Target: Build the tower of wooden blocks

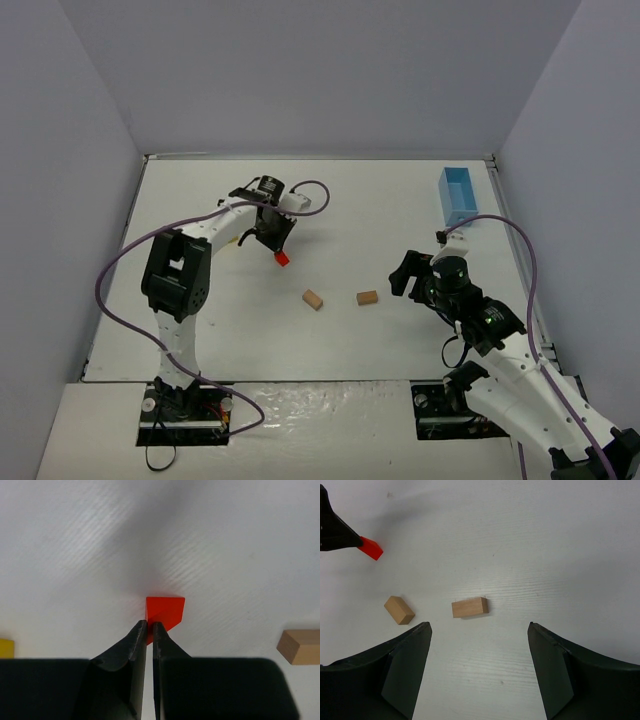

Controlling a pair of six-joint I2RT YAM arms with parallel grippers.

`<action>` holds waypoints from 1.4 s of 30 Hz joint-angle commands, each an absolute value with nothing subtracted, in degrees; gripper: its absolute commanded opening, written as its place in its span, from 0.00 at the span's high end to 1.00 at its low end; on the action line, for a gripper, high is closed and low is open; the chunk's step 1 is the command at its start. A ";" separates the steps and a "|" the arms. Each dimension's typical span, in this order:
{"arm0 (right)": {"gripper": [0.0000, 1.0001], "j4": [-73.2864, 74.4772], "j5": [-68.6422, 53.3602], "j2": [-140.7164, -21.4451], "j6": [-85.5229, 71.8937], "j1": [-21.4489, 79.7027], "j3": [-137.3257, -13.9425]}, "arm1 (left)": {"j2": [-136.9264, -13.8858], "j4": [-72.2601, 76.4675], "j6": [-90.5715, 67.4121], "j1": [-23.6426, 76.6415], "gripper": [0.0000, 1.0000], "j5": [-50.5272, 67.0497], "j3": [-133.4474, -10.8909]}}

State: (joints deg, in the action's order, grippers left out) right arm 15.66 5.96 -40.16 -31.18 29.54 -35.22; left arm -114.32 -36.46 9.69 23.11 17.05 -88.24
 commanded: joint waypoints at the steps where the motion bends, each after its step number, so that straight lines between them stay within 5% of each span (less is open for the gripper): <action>1: 0.25 13.18 6.49 -40.85 -30.41 29.27 -35.33 | -111.34 -32.38 0.66 20.24 1.00 12.80 -88.82; 28: 0.25 13.09 6.94 -43.41 -30.06 29.27 -35.15 | -115.72 -24.93 -25.82 12.42 0.99 0.94 -92.36; 42: 0.25 12.91 6.89 -43.67 -30.34 29.35 -34.89 | -110.96 -27.04 -22.93 12.74 0.65 0.15 -95.02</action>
State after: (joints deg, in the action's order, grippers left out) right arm 15.66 6.00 -42.81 -30.94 29.54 -35.05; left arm -117.59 -26.85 -24.65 12.67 1.40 -90.83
